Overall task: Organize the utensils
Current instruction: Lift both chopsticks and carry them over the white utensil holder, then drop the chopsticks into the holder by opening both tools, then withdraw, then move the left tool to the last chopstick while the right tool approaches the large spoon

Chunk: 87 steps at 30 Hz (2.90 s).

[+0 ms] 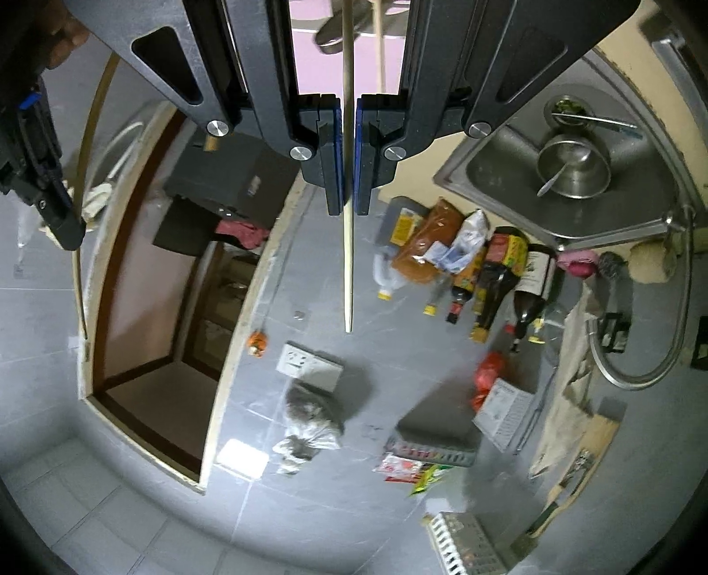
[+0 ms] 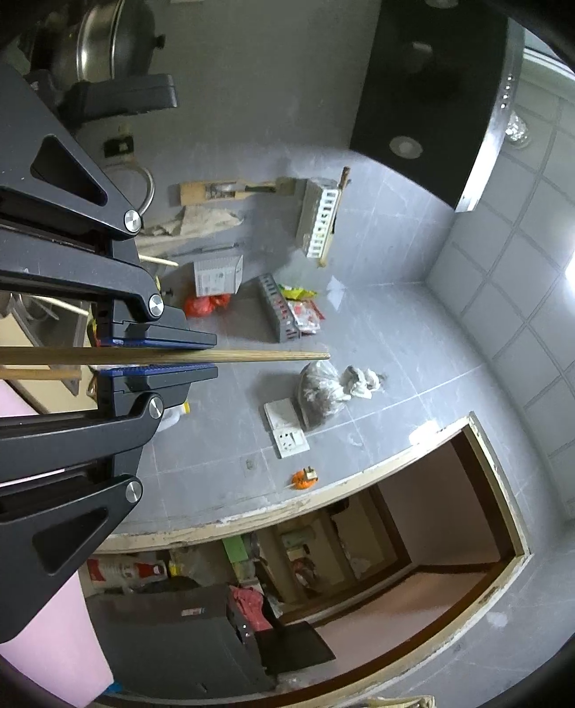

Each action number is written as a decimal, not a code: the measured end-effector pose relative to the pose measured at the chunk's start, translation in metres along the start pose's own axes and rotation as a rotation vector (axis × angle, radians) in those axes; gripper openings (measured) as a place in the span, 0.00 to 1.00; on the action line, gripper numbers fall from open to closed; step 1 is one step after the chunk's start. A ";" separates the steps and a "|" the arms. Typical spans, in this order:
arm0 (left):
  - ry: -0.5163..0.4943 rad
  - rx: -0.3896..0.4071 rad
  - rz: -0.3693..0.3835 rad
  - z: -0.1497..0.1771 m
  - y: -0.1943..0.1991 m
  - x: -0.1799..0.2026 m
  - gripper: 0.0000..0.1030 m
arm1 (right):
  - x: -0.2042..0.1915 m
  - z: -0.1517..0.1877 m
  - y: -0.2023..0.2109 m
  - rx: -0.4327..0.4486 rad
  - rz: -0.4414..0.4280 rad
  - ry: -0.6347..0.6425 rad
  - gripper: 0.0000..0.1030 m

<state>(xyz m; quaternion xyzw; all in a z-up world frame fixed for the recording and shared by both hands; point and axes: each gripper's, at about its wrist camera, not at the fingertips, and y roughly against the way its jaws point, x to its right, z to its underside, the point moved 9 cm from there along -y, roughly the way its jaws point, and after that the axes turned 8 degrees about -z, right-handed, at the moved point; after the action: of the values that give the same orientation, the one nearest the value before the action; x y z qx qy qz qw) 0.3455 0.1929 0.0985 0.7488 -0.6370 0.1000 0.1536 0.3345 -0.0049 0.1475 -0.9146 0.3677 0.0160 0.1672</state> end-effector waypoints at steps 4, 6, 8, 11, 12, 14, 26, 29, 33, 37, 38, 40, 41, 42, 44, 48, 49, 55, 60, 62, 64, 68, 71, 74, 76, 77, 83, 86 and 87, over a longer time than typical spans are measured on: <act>-0.011 -0.015 -0.018 0.014 -0.007 -0.005 0.02 | 0.000 0.017 -0.008 -0.028 0.022 0.035 0.04; -0.025 -0.018 -0.024 0.021 -0.009 -0.005 0.02 | -0.002 0.025 -0.011 -0.046 0.021 0.056 0.04; -0.038 -0.019 -0.029 0.026 -0.009 -0.006 0.02 | -0.004 0.033 -0.011 -0.067 0.018 0.081 0.04; -0.069 -0.027 -0.040 0.036 -0.009 -0.004 0.02 | -0.007 0.044 -0.013 -0.094 0.008 0.102 0.04; -0.079 -0.030 -0.047 0.039 -0.008 -0.004 0.02 | -0.007 0.048 -0.014 -0.104 0.004 0.104 0.04; -0.100 -0.041 -0.056 0.045 -0.007 -0.002 0.02 | -0.007 0.053 -0.012 -0.118 -0.004 0.105 0.04; -0.171 -0.132 -0.102 0.078 0.004 0.003 0.02 | -0.001 0.079 -0.001 -0.235 -0.014 0.104 0.05; -0.153 -0.147 -0.096 0.077 0.005 0.001 0.02 | -0.002 0.080 0.003 -0.250 -0.020 0.114 0.05; -0.134 -0.161 -0.075 0.075 0.010 0.000 0.02 | -0.001 0.082 0.007 -0.266 -0.015 0.119 0.05; -0.128 -0.183 -0.060 0.074 0.013 0.001 0.03 | 0.000 0.082 0.010 -0.277 -0.016 0.113 0.07; -0.128 -0.188 -0.057 0.074 0.014 0.002 0.04 | 0.000 0.082 0.010 -0.280 -0.016 0.112 0.09; -0.126 -0.196 -0.054 0.074 0.015 0.003 0.07 | 0.000 0.082 0.012 -0.281 -0.019 0.110 0.12; -0.121 -0.199 -0.047 0.074 0.017 0.003 0.08 | 0.000 0.081 0.014 -0.280 -0.021 0.109 0.12; -0.114 -0.197 -0.041 0.073 0.018 0.004 0.10 | -0.001 0.080 0.015 -0.279 -0.023 0.110 0.13; -0.104 -0.190 -0.033 0.071 0.022 0.006 0.14 | -0.002 0.076 0.018 -0.269 -0.028 0.119 0.17; -0.103 -0.175 -0.020 0.064 0.028 0.012 0.17 | -0.006 0.067 0.024 -0.248 -0.034 0.143 0.18; -0.105 -0.169 -0.017 0.062 0.030 0.015 0.19 | -0.007 0.063 0.027 -0.244 -0.033 0.149 0.22; -0.114 -0.129 0.026 0.047 0.046 0.037 0.35 | -0.001 0.043 0.043 -0.224 -0.010 0.159 0.30; -0.155 -0.094 0.079 0.040 0.064 0.066 0.48 | 0.011 0.023 0.066 -0.212 0.016 0.168 0.40; -0.176 -0.079 0.105 0.039 0.072 0.080 0.51 | 0.017 0.015 0.079 -0.211 0.030 0.174 0.47; -0.188 -0.076 0.128 0.041 0.077 0.092 0.56 | 0.024 0.007 0.094 -0.210 0.052 0.185 0.49; -0.199 -0.074 0.182 0.047 0.089 0.116 0.71 | 0.038 -0.005 0.122 -0.215 0.099 0.195 0.67; -0.218 -0.077 0.216 0.056 0.095 0.134 0.81 | 0.047 -0.012 0.142 -0.219 0.138 0.210 0.75; -0.240 -0.095 0.248 0.067 0.098 0.149 0.89 | 0.057 -0.016 0.162 -0.223 0.174 0.214 0.83; -0.257 -0.107 0.267 0.077 0.101 0.158 0.94 | 0.065 -0.017 0.173 -0.231 0.198 0.214 0.89; -0.266 -0.114 0.275 0.082 0.102 0.162 0.94 | 0.069 -0.017 0.178 -0.236 0.211 0.213 0.93; -0.350 -0.194 0.314 0.118 0.101 0.186 0.94 | 0.093 -0.008 0.201 -0.290 0.276 0.206 1.00; -0.383 -0.229 0.321 0.137 0.099 0.193 0.94 | 0.106 0.000 0.208 -0.328 0.302 0.193 1.00; -0.393 -0.247 0.321 0.144 0.097 0.194 0.94 | 0.110 0.004 0.211 -0.343 0.311 0.183 1.00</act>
<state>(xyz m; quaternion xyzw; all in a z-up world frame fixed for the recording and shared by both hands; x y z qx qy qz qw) 0.2760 -0.0518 0.0408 0.6189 -0.7724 -0.1024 0.0996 0.2721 -0.2195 0.0647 -0.8598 0.5095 0.0207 -0.0290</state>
